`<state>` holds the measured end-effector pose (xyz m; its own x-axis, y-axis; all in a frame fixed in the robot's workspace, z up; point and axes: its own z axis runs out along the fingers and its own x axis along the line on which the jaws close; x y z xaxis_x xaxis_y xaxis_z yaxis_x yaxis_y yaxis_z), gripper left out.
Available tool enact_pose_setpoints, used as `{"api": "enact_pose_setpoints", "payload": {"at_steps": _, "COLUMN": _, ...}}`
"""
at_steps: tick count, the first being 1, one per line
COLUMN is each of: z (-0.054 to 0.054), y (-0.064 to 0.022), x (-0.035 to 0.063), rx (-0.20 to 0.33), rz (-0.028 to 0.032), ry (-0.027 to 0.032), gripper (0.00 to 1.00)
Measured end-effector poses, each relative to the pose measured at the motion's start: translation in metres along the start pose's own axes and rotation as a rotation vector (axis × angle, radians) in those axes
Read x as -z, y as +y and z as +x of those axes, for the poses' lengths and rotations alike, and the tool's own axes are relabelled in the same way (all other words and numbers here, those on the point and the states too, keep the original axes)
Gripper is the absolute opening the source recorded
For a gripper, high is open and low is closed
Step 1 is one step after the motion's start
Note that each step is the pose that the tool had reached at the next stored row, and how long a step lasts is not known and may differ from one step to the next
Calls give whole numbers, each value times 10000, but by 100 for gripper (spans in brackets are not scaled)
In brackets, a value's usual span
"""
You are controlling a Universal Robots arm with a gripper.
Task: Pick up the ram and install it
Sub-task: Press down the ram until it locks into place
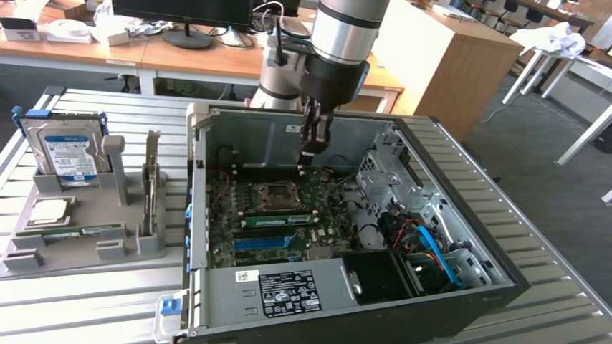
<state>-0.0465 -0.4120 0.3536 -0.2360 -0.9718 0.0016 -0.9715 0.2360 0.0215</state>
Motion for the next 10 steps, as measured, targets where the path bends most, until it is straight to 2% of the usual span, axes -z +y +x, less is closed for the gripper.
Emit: {"api": "enact_pose_setpoints", "payload": {"at_steps": 10, "z": 0, "y": 0, "x": -6, "rx": -1549, "rz": -3, "ry": -33, "gripper": 10}}
